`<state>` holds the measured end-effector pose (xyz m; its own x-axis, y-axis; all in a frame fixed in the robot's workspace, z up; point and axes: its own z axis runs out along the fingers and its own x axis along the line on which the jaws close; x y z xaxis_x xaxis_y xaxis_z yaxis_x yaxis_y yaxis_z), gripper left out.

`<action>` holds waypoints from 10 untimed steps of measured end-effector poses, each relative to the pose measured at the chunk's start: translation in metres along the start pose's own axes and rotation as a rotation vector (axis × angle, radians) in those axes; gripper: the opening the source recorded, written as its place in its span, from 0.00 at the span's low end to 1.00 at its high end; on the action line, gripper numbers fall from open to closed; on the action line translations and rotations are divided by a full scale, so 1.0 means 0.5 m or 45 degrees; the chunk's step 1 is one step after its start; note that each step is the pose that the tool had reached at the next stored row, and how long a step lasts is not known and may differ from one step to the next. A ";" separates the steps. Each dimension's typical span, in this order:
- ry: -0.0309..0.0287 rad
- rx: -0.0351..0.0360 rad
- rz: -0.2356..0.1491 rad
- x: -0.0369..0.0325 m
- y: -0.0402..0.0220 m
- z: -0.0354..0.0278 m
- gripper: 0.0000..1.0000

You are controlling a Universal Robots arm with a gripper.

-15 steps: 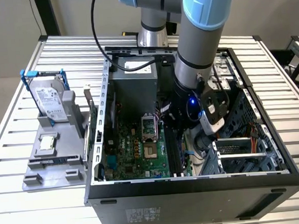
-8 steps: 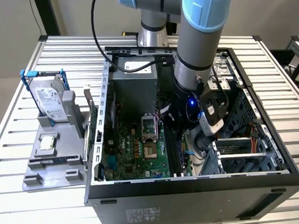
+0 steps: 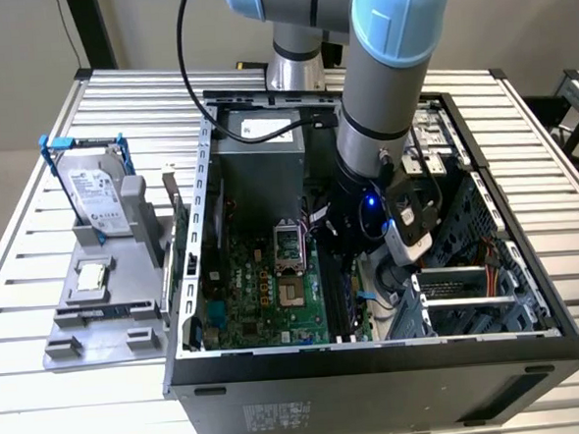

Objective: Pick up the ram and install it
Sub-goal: 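Insert the ram into the slot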

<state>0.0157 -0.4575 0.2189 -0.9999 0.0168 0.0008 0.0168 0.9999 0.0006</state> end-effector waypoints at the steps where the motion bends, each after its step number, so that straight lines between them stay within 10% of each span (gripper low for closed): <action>1: 0.0000 -0.0002 0.000 0.000 0.000 0.000 0.00; 10: -0.0001 -0.0016 0.000 0.000 0.000 0.006 0.00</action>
<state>0.0158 -0.4574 0.2159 -0.9999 0.0169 0.0007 0.0169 0.9999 0.0018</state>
